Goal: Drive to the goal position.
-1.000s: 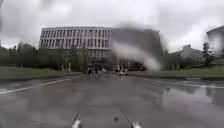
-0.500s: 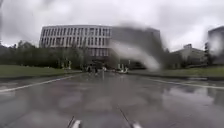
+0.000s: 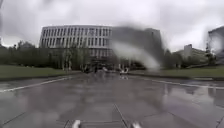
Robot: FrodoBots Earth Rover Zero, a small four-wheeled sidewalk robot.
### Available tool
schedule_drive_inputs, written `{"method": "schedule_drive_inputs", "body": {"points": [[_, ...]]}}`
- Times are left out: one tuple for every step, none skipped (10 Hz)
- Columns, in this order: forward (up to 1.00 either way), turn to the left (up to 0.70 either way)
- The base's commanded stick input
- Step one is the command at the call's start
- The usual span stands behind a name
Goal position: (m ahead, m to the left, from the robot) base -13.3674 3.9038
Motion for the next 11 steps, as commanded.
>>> {"method": "schedule_drive_inputs", "body": {"points": [[0.7,0.0],[0.7,-0.01],[0.7,-0.09],[0.7,-0.34],[0.7,-0.35],[0.7,-0.2],[0.7,0.0],[0.7,0.0],[0.7,0.0],[0.7,0.0],[0.7,0.0]]}}
